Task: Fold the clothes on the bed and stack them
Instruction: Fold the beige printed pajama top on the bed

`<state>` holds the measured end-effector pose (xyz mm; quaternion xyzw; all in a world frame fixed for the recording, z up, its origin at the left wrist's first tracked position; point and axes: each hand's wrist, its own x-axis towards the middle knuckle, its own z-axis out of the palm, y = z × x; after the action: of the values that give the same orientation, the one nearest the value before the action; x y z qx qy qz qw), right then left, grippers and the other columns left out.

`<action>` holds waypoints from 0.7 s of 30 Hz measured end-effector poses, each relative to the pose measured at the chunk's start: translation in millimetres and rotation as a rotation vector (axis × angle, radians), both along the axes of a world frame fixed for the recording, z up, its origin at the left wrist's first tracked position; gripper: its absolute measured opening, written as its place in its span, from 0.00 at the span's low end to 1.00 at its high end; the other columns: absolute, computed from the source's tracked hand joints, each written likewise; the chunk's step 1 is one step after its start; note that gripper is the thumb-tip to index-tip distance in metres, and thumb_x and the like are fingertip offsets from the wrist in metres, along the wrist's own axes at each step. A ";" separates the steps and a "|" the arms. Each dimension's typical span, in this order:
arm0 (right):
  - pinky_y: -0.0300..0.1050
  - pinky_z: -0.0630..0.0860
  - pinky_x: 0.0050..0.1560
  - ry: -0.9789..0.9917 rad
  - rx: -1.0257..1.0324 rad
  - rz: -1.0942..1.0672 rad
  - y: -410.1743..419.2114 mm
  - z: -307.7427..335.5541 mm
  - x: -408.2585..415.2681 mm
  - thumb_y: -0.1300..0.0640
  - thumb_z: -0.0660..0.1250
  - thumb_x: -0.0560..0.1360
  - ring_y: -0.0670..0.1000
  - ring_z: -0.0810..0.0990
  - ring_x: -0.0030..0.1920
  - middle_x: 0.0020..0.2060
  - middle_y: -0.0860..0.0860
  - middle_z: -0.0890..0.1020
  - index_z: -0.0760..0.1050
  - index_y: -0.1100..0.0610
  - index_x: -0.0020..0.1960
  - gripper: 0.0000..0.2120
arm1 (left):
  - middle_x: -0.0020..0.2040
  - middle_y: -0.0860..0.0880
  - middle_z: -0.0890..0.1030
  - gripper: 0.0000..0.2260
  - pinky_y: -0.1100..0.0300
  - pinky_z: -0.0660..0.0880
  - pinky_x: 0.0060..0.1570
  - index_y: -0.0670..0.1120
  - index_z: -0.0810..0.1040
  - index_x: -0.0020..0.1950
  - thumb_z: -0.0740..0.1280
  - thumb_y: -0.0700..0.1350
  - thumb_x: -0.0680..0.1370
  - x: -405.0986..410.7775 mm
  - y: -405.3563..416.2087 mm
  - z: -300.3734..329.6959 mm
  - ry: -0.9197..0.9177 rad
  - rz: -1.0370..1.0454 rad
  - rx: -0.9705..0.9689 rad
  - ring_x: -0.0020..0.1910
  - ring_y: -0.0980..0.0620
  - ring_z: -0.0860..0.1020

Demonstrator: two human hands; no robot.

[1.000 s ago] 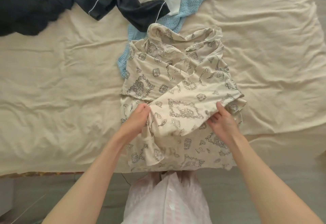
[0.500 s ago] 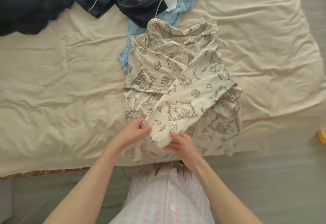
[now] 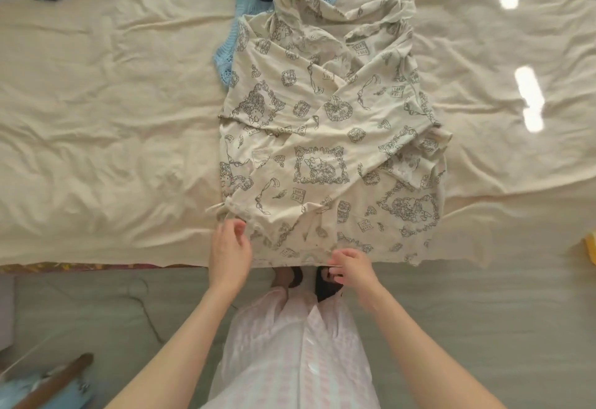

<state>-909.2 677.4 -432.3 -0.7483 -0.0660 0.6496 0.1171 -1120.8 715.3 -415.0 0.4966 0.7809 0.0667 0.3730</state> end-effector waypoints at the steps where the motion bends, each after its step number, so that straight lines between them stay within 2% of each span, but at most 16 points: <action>1: 0.41 0.75 0.38 0.012 -0.034 -0.071 -6.1 -5.0 5.5 0.58 0.62 0.79 0.49 0.77 0.38 0.41 0.53 0.80 0.73 0.62 0.57 0.10 | 0.54 0.45 0.77 0.08 0.56 0.69 0.54 0.41 0.75 0.55 0.60 0.36 0.78 10.6 -16.1 -6.0 -0.069 0.027 -0.071 0.55 0.46 0.74; 2: 0.41 0.74 0.38 0.039 -0.065 -0.158 -11.2 -10.3 10.4 0.58 0.62 0.79 0.50 0.77 0.38 0.41 0.55 0.80 0.73 0.63 0.58 0.10 | 0.54 0.46 0.78 0.08 0.58 0.70 0.54 0.43 0.76 0.55 0.60 0.37 0.79 22.0 -30.4 -12.8 -0.140 0.047 -0.152 0.55 0.48 0.75; 4: 0.45 0.75 0.46 0.115 -0.116 -0.327 -18.9 -19.6 20.8 0.58 0.61 0.80 0.54 0.78 0.48 0.50 0.58 0.79 0.69 0.63 0.64 0.15 | 0.55 0.48 0.79 0.09 0.60 0.70 0.53 0.45 0.77 0.56 0.60 0.39 0.80 48.4 -51.8 -26.6 -0.258 0.083 -0.250 0.55 0.51 0.75; 6: 0.49 0.74 0.53 0.216 -0.148 -0.557 -20.5 -25.0 29.9 0.57 0.61 0.80 0.57 0.75 0.61 0.62 0.61 0.74 0.64 0.64 0.70 0.21 | 0.58 0.50 0.77 0.11 0.63 0.68 0.53 0.46 0.75 0.61 0.60 0.40 0.80 71.5 -55.4 -37.1 -0.335 0.118 -0.247 0.55 0.54 0.74; 8: 0.50 0.73 0.55 0.303 -0.190 -0.789 -22.4 -31.9 40.3 0.56 0.63 0.79 0.58 0.71 0.67 0.67 0.61 0.70 0.61 0.64 0.72 0.25 | 0.60 0.52 0.75 0.14 0.63 0.67 0.56 0.46 0.71 0.65 0.60 0.40 0.80 93.7 -52.2 -48.5 -0.382 0.185 -0.207 0.57 0.55 0.73; 10: 0.50 0.73 0.56 0.353 -0.214 -0.930 -22.1 -37.6 47.5 0.55 0.64 0.78 0.57 0.71 0.66 0.66 0.60 0.71 0.61 0.65 0.70 0.26 | 0.60 0.52 0.74 0.15 0.60 0.68 0.59 0.45 0.69 0.67 0.62 0.41 0.80 108.4 -43.2 -57.9 -0.445 0.329 -0.174 0.59 0.54 0.72; 12: 0.52 0.72 0.58 0.392 -0.226 -1.007 -24.6 -42.3 50.2 0.54 0.66 0.77 0.56 0.73 0.65 0.61 0.59 0.75 0.66 0.66 0.66 0.23 | 0.59 0.49 0.73 0.15 0.57 0.71 0.57 0.45 0.68 0.65 0.64 0.43 0.79 117.4 -36.2 -64.6 -0.488 0.464 -0.157 0.58 0.52 0.73; 14: 0.52 0.71 0.58 0.407 -0.224 -1.032 -26.0 -44.9 49.0 0.54 0.66 0.77 0.54 0.74 0.63 0.53 0.57 0.78 0.71 0.64 0.56 0.16 | 0.58 0.47 0.73 0.14 0.60 0.69 0.50 0.45 0.69 0.62 0.66 0.46 0.78 121.3 -34.1 -71.9 -0.432 0.466 -0.158 0.56 0.50 0.73; 17: 0.51 0.69 0.58 0.415 -0.180 -1.008 -21.8 -43.9 44.5 0.55 0.66 0.77 0.52 0.76 0.56 0.46 0.53 0.80 0.74 0.61 0.48 0.08 | 0.56 0.45 0.76 0.11 0.58 0.70 0.50 0.44 0.76 0.56 0.67 0.48 0.77 123.6 -35.5 -76.0 -0.348 0.381 -0.178 0.53 0.49 0.74; 19: 0.50 0.70 0.58 0.352 -0.136 -0.992 -21.1 -42.0 42.9 0.57 0.65 0.77 0.50 0.76 0.49 0.44 0.52 0.79 0.74 0.59 0.46 0.05 | 0.53 0.43 0.78 0.08 0.53 0.73 0.51 0.44 0.78 0.50 0.67 0.48 0.77 122.2 -36.9 -74.5 -0.366 0.362 -0.187 0.52 0.47 0.76; 21: 0.47 0.71 0.56 0.171 -0.053 -0.966 -25.7 -41.8 47.7 0.60 0.63 0.79 0.50 0.76 0.45 0.44 0.53 0.77 0.72 0.59 0.46 0.03 | 0.51 0.46 0.80 0.05 0.55 0.73 0.51 0.47 0.78 0.47 0.66 0.48 0.77 120.9 -43.1 -68.6 -0.463 0.414 -0.238 0.50 0.49 0.77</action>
<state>-861.6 651.7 -474.1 -0.6402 0.3150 0.5814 0.3910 -999.9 672.2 -483.6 0.2519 0.7619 0.1605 0.5747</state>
